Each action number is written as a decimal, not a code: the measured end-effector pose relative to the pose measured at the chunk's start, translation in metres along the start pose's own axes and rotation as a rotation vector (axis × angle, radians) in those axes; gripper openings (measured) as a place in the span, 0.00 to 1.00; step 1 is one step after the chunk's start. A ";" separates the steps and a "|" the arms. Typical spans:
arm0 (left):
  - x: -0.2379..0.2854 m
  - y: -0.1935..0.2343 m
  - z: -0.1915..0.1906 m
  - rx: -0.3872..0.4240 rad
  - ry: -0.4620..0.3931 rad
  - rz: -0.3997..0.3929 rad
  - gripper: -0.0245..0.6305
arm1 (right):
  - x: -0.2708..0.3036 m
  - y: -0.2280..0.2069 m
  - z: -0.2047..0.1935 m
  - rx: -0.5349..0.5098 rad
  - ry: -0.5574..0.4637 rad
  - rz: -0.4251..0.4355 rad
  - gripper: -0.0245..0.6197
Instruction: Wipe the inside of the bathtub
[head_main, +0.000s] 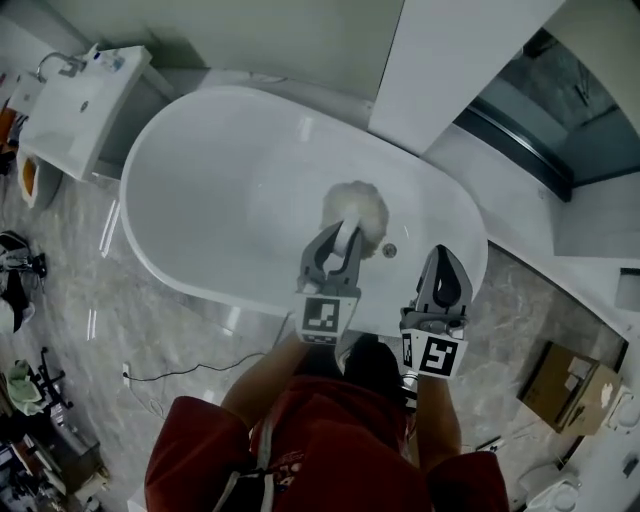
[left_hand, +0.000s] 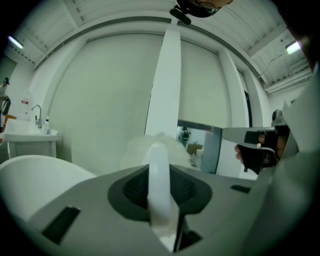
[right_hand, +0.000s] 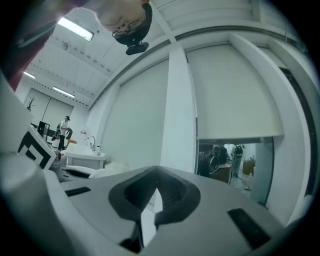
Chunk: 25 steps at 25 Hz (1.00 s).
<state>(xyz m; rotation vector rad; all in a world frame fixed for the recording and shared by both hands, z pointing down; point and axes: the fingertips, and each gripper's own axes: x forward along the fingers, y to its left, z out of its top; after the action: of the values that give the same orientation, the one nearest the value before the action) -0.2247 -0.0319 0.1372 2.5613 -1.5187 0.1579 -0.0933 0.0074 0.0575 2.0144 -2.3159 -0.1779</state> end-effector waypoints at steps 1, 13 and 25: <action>-0.010 0.004 0.011 0.005 -0.018 0.006 0.19 | -0.003 0.004 0.010 -0.009 -0.009 0.004 0.05; -0.125 -0.020 0.104 0.064 -0.225 0.036 0.19 | -0.092 0.021 0.076 -0.010 -0.050 -0.083 0.05; -0.241 -0.057 0.165 0.127 -0.336 -0.008 0.19 | -0.167 0.077 0.143 0.004 -0.143 -0.127 0.05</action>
<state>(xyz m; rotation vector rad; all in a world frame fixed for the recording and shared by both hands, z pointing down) -0.2883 0.1710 -0.0708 2.8046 -1.6539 -0.1939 -0.1635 0.1889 -0.0699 2.2206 -2.2681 -0.3349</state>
